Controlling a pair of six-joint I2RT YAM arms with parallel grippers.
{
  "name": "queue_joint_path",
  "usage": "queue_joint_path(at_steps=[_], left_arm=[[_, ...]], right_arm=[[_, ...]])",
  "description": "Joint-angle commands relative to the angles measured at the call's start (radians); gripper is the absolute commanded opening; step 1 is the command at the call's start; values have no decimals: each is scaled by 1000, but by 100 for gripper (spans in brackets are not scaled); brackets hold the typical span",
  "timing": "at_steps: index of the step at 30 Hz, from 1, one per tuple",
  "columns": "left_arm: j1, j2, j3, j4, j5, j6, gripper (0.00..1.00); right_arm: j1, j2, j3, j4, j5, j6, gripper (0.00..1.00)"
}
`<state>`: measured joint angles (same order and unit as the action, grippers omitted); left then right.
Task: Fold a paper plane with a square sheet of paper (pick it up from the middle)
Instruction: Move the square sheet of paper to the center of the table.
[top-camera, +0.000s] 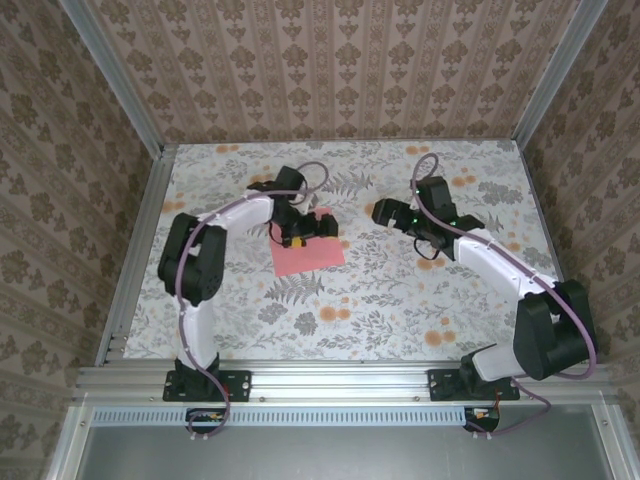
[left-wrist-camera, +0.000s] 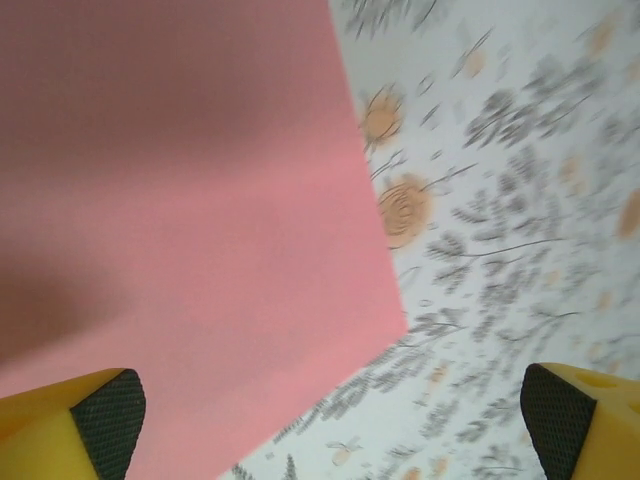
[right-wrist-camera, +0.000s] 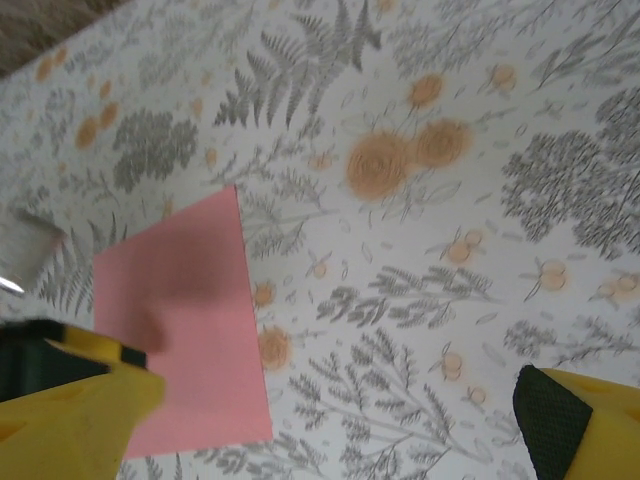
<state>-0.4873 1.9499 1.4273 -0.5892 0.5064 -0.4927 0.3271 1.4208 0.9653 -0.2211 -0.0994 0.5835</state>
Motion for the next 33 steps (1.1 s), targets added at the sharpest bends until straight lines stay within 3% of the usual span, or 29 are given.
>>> queue_joint_path(at_steps=[1,9,15,20,23,33], left_arm=[[113,-162,-57,93,18,-102,100],[406,-439,-323,150,-75,-165,100],[552,-578,-429,118,-66,-138,100],[591,-601,-436,68,-60,-76,100],[594,-597,-436,67,-56,-72,100],[588,-577,-429,61,-69,-66,100]], right_arm=[[93,56,61,-94,84,13,100],[340,381,370,-242,215,7,95],[436,639,658,-386,243,-16,94],[472,799,842,-443,217,-64,94],[496,865,921,-479,265,-110,95],[513,904,871,-576,327,-181,97]])
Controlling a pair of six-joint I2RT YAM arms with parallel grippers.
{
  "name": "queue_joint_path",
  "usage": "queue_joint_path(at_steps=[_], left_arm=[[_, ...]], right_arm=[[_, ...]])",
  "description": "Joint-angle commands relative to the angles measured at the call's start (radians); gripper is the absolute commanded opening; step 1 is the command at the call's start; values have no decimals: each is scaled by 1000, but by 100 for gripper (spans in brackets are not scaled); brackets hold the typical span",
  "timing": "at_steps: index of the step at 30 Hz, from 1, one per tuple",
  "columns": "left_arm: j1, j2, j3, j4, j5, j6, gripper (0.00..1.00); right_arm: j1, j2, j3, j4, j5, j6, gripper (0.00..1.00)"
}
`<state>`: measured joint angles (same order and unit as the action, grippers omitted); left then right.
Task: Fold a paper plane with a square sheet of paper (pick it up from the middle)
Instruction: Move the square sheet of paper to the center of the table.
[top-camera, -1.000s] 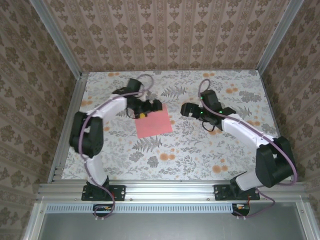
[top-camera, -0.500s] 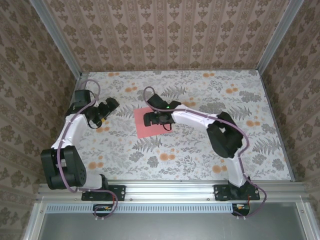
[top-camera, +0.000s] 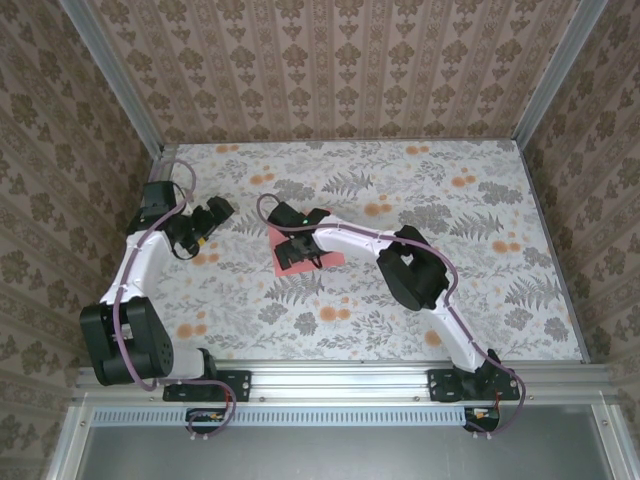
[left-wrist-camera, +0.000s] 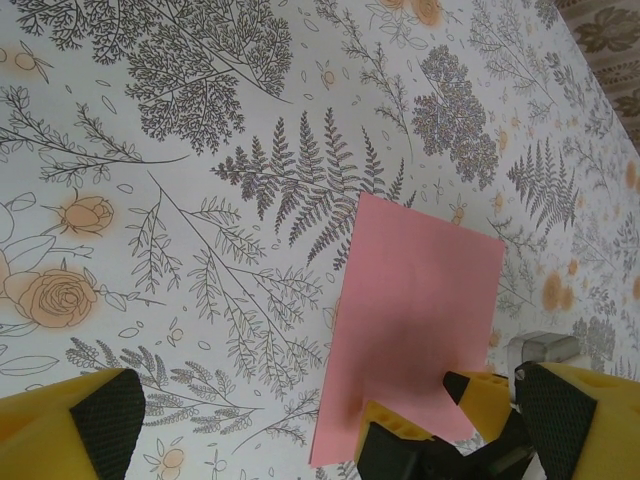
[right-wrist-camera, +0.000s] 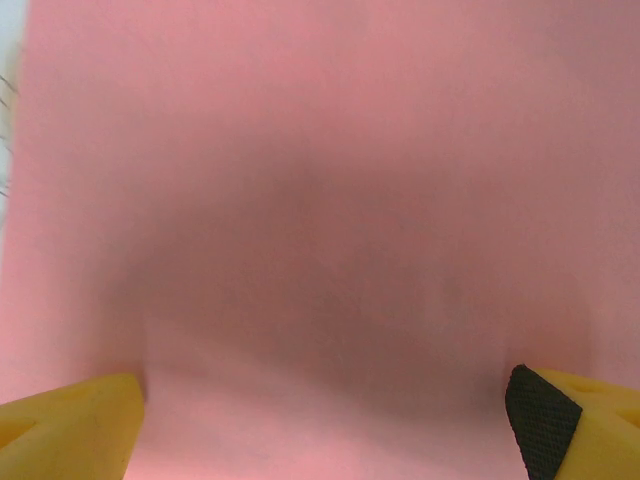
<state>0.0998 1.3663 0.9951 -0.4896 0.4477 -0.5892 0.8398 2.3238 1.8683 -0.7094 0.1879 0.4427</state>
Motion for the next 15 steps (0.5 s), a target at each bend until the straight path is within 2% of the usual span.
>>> queue_joint_path(at_steps=[1,10,12,15], left_arm=[[-5,6,8,-50,-30,37,100],[-76,8,46,-98,-155,78,100],[-93,15,48,-87,-161,76,100],[-102,40,55,-71,-153,69,100]], right_arm=[[1,-11,-69,-89,25,-54,97],[-4,-272,-559,-72,-90,-138,98],[-7,-322,-612,-101,-99,-131,98],[-16,-389,-584,-158,-114,-90,99]])
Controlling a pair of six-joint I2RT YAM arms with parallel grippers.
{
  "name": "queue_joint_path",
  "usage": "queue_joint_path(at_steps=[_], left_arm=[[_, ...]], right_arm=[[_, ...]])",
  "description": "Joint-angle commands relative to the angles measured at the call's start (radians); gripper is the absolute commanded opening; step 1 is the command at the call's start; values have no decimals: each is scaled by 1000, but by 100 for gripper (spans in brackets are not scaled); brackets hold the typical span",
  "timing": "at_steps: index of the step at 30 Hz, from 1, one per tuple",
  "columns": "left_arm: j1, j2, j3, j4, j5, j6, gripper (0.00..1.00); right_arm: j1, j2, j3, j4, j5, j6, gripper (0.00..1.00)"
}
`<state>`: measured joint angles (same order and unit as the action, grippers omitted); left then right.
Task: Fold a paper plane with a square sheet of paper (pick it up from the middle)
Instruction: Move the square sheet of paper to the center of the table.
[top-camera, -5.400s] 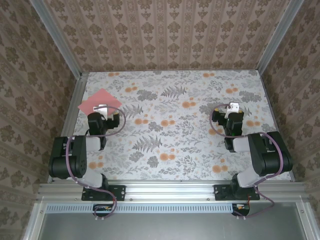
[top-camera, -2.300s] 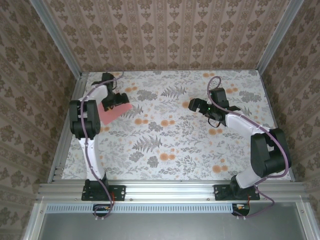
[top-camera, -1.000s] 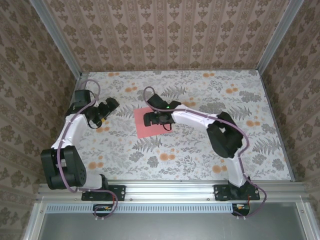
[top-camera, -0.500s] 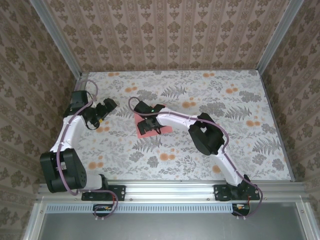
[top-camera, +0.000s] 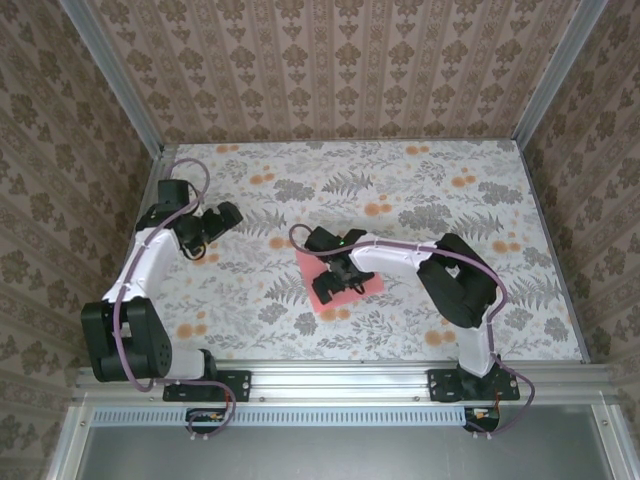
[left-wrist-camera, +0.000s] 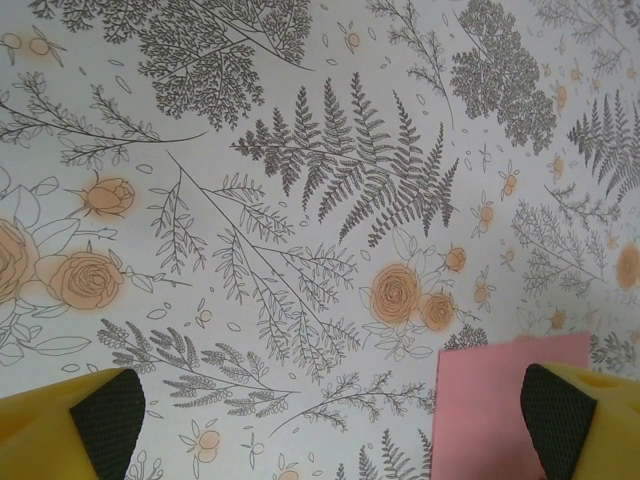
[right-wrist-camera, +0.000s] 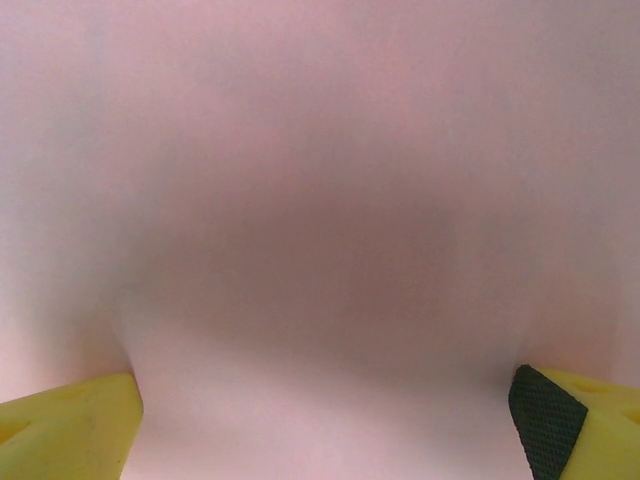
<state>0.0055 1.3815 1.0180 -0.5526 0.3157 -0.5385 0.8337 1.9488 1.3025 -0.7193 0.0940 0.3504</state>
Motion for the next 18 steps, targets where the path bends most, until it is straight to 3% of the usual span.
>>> queue_joint_path(at_steps=[1,9,18], left_arm=[[-10,33,38,-6,-20,17,100],[-9,59,53,-8,-27,25,100],[-13,88,50,1,-12,16,100]], right_arm=[[-11,-31,12,-162,-22,21,100],[-24,-43,173,-186,69,140,100],[-66,8,165,-191,93,323,100]])
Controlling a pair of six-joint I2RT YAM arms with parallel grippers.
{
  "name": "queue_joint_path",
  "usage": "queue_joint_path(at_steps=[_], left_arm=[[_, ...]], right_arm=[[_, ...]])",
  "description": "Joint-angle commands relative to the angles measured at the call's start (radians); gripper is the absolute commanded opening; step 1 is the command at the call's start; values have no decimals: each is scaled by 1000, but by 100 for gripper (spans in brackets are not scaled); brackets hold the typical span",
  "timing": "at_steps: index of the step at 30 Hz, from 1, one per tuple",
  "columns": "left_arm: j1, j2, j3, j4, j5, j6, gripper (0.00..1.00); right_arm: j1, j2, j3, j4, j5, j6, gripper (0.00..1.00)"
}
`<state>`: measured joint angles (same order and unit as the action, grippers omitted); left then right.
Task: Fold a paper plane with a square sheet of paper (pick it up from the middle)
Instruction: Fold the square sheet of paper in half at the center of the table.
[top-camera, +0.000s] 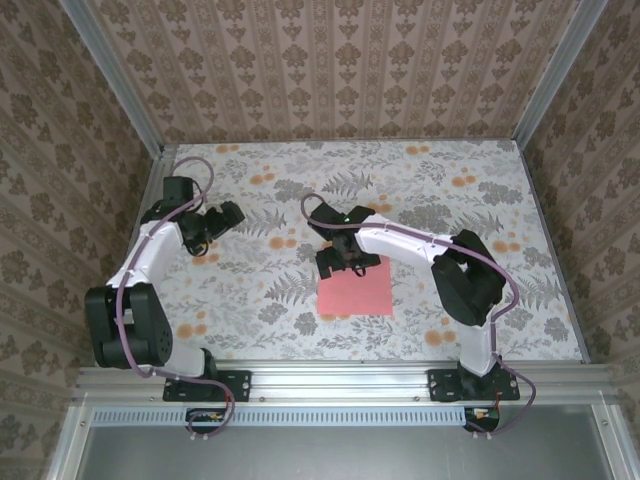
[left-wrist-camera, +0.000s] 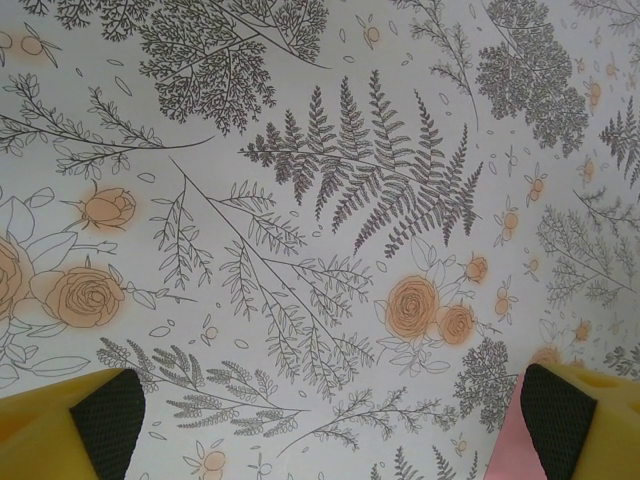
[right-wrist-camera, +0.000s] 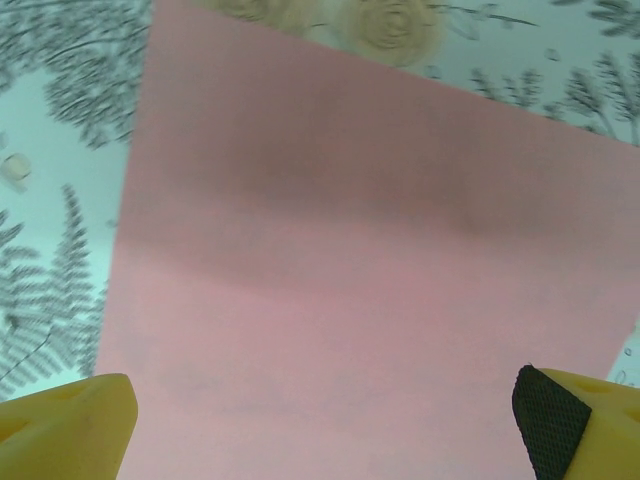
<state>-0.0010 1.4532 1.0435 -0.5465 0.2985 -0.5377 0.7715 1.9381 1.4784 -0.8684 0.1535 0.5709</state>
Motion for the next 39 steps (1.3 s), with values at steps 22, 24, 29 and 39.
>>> queue_joint_path(at_steps=[22,24,29,39], left_arm=[[-29,45,29,-9,9,18,100],[-30,46,32,-10,8,18,100],[-33,44,30,-10,8,18,100],[-45,63,16,20,20,4,100]], right_arm=[[-69,168,-88,126,-57,-137,100],[-69,182,-77,152,-60,-228,100],[-75,135,-6,76,-51,-216,100],[-75,67,22,-39,-71,-11,100]])
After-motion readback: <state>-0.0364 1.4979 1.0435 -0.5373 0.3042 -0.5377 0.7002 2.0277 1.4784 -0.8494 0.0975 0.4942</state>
